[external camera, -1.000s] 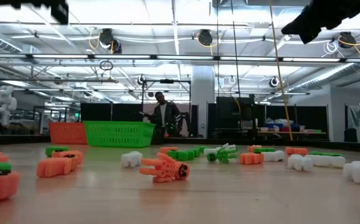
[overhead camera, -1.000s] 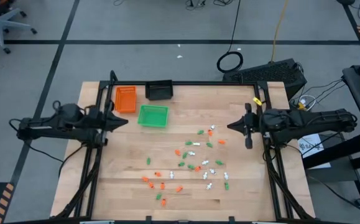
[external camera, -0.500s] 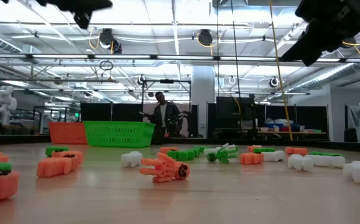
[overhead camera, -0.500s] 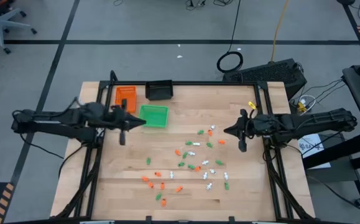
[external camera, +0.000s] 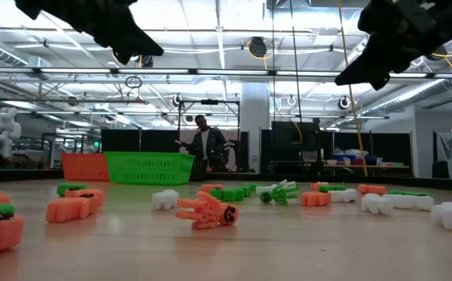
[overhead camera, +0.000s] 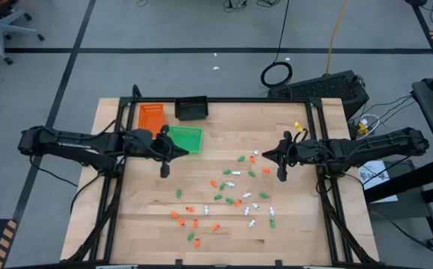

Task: Sort Halloween decoration
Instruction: Put the green skeleton toy into the orange bin

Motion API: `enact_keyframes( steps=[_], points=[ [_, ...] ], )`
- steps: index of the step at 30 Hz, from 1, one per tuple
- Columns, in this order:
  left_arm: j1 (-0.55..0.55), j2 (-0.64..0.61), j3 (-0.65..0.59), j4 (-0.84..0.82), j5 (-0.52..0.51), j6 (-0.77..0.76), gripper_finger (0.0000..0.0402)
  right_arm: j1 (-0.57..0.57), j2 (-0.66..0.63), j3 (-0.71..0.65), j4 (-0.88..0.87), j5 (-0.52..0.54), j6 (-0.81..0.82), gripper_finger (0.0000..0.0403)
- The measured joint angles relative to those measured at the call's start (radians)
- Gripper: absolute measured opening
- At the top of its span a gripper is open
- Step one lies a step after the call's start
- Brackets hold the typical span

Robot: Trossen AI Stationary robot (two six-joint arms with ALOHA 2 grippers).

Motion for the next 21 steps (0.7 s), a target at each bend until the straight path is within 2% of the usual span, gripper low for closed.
enact_keyframes(
  steps=[13,17,21],
  points=[
    [-0.048,0.081,0.000,0.063,-0.050,0.000,0.0001,-0.002,0.177,0.010,0.027,-0.001,-0.002,0.0001],
    [-0.070,0.105,0.001,0.111,-0.050,0.001,0.0001,-0.015,0.279,0.059,0.011,-0.007,-0.017,0.0024],
    [-0.082,0.140,0.001,0.163,-0.050,0.001,0.0001,-0.036,0.404,0.109,0.003,-0.008,-0.114,0.0063]
  ],
)
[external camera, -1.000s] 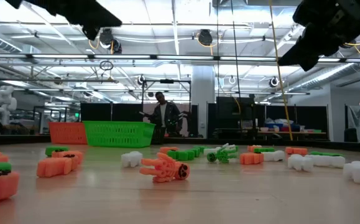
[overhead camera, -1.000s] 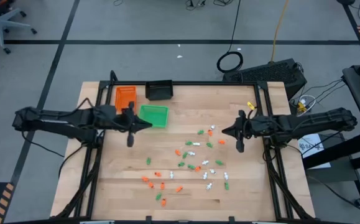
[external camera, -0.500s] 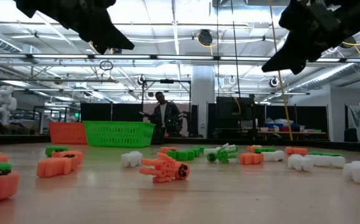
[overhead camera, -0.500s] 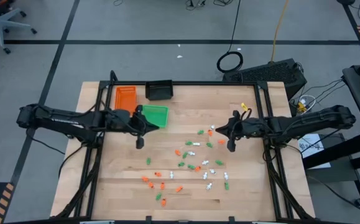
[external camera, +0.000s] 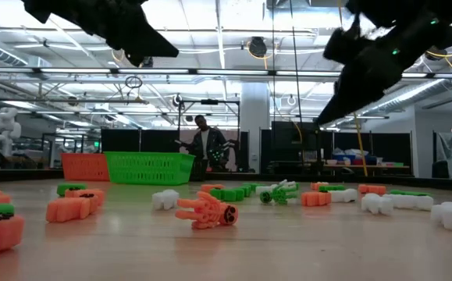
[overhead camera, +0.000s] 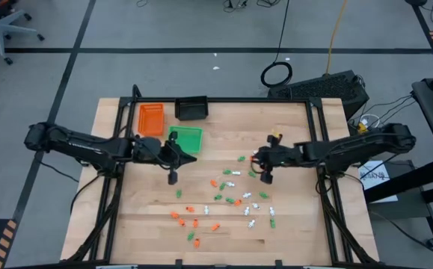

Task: Sort Halloween decoration
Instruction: Put the green skeleton toy into the orange bin

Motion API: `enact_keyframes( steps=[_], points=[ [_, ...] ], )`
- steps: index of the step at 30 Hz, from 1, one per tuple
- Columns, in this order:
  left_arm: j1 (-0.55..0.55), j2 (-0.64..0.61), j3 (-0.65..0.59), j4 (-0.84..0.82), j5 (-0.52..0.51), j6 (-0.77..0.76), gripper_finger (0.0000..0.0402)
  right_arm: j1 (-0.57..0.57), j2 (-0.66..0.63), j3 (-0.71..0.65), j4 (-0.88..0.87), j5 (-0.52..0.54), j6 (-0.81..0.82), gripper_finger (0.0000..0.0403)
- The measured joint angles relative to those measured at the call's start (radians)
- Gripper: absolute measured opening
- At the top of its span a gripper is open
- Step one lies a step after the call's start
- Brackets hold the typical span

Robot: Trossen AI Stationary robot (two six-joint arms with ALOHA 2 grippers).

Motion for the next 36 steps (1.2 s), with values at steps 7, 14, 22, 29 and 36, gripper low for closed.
enact_keyframes(
  steps=[7,14,22,29,36],
  points=[
    [-0.002,0.071,0.000,0.060,0.000,-0.001,0.0001,-0.094,0.187,0.079,0.005,-0.120,-0.173,0.0135],
    [-0.002,0.131,0.000,0.099,0.000,0.000,0.0001,-0.180,0.315,0.141,0.005,-0.270,-0.342,0.0156],
    [-0.002,0.174,0.000,0.100,-0.001,0.000,0.0001,-0.279,0.413,0.153,0.009,-0.312,-0.465,0.0145],
    [-0.001,0.186,0.000,0.102,-0.001,0.004,0.0001,-0.330,0.479,0.155,0.044,-0.420,-0.476,0.0143],
    [-0.001,0.186,0.000,0.164,-0.001,0.007,0.0001,-0.335,0.514,0.157,0.066,-0.465,-0.522,0.0137]
  ],
)
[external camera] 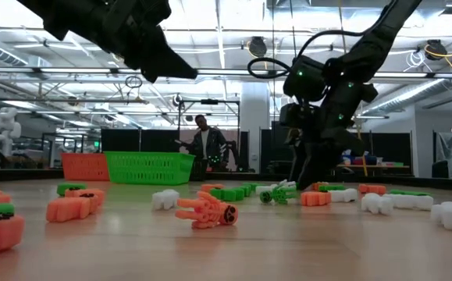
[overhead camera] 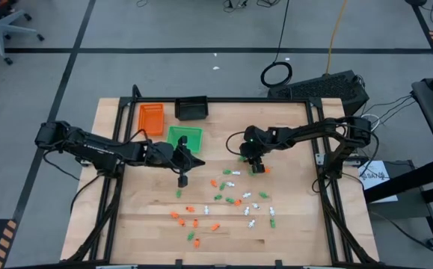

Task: Sort Halloween decoration
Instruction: Put the green skeleton toy into the orange bin

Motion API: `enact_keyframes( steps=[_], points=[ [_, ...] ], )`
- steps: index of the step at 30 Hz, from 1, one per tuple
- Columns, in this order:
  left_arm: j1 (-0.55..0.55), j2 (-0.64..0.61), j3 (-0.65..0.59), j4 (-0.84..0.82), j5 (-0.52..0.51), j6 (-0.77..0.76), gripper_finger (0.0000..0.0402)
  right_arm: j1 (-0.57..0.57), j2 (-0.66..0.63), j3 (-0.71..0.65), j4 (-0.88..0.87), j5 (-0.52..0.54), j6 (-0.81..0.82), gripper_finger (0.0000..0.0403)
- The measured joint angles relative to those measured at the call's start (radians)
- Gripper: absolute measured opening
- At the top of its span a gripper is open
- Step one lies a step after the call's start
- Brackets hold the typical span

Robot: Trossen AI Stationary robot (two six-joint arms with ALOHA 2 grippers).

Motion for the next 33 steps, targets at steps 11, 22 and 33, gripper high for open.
enact_keyframes(
  steps=[11,22,33],
  points=[
    [0.000,0.000,0.000,0.041,0.000,-0.006,0.0001,0.001,0.003,-0.001,0.006,-0.006,0.021,0.0039],
    [0.000,0.000,0.000,0.067,0.000,-0.006,0.0001,0.016,-0.012,-0.002,0.005,-0.001,0.142,0.0003],
    [-0.005,0.000,0.000,0.065,0.001,-0.005,0.0001,0.120,-0.150,-0.007,0.021,-0.003,0.408,0.0001]
  ],
)
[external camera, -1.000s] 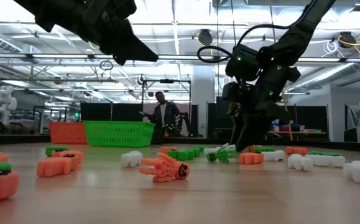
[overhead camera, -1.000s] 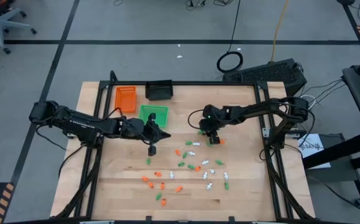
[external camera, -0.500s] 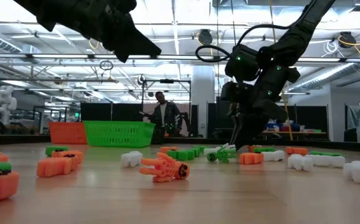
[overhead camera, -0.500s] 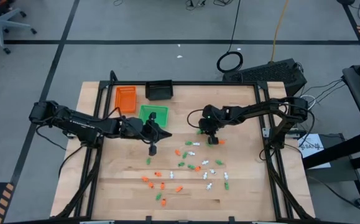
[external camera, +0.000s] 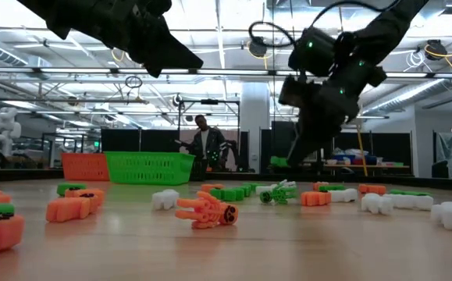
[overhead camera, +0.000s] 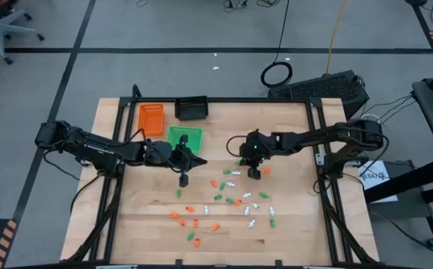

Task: Sort Halloween decoration
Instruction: Put the green skeleton toy into the orange bin

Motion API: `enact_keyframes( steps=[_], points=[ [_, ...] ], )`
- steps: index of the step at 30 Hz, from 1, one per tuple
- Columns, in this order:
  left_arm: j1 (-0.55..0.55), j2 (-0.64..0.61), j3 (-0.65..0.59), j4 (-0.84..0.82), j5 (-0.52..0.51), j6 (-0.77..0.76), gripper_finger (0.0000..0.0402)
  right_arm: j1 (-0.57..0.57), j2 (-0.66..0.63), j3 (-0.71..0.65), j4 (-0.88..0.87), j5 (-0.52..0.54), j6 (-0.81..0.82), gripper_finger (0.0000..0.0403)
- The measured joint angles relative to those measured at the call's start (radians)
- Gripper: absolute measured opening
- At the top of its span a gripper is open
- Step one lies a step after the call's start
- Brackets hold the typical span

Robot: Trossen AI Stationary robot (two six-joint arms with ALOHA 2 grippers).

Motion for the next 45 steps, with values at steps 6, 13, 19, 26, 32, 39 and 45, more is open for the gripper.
enact_keyframes(
  steps=[6,13,19,26,32,39,45],
  points=[
    [-0.041,0.000,0.000,0.000,0.001,0.016,0.0001,0.080,-0.008,0.002,0.115,0.029,0.101,0.0000],
    [-0.071,0.000,0.000,0.001,0.004,0.051,0.0001,0.162,-0.009,0.002,0.369,0.217,0.103,0.0000],
    [-0.093,0.000,0.000,0.002,0.004,0.058,0.0001,0.199,-0.009,0.002,0.552,0.233,0.032,0.0000],
    [-0.133,0.000,0.000,0.002,-0.070,0.085,0.0001,0.207,-0.010,0.003,0.622,0.233,-0.004,0.0000],
    [-0.161,0.000,0.000,0.002,-0.172,0.169,0.0001,0.208,-0.010,0.003,0.612,0.234,-0.004,0.0000],
    [-0.192,0.000,0.000,0.002,-0.189,0.236,0.0001,0.208,-0.010,0.003,0.620,0.235,0.041,0.0000],
    [-0.205,0.004,-0.001,0.002,-0.196,0.260,0.0040,0.215,-0.010,0.003,0.621,0.241,0.051,0.0004]
  ],
)
